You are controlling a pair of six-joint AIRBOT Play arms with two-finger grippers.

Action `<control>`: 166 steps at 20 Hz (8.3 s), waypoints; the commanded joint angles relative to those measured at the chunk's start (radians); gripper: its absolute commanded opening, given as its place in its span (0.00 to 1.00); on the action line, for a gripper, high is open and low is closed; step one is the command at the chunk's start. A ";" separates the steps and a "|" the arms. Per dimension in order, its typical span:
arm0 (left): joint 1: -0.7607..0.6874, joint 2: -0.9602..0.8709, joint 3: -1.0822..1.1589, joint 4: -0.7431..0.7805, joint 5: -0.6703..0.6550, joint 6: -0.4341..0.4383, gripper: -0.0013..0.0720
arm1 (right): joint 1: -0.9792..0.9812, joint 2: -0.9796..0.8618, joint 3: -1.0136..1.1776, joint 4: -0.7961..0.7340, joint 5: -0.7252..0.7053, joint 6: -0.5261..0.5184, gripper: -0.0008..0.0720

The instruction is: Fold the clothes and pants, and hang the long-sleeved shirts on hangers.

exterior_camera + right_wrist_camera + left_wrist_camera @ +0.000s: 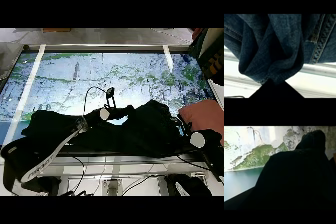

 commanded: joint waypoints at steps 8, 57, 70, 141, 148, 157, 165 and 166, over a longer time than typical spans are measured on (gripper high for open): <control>-0.006 -0.114 0.033 -0.252 0.047 0.001 0.64 | 0.001 0.001 -0.001 0.000 -0.051 0.000 0.06; 0.848 0.167 0.144 1.133 -0.840 0.440 0.95 | -0.364 -0.391 0.245 -0.158 -0.654 0.000 0.77; 1.138 0.120 0.144 0.792 -0.607 -0.246 0.99 | -0.364 -0.394 0.245 -0.160 -0.730 0.000 0.77; 0.787 -0.177 0.616 1.274 -0.462 -0.272 0.04 | -0.364 -0.467 0.245 -0.127 -0.811 0.003 0.77; 0.808 0.002 0.700 1.271 -0.542 -0.264 0.04 | -0.364 -0.467 0.245 -0.127 -0.810 0.003 0.77; 1.038 0.226 -0.150 1.145 -0.419 -0.466 0.04 | -0.364 -0.468 0.245 -0.127 -0.809 0.003 0.77; 1.045 0.307 -0.393 1.138 -0.079 -0.722 0.04 | -0.373 -0.690 0.379 -0.032 -0.782 -0.010 0.54; 1.045 0.311 -0.393 1.138 -0.066 -0.722 0.05 | -0.389 -0.718 0.433 -0.022 -0.737 -0.035 0.43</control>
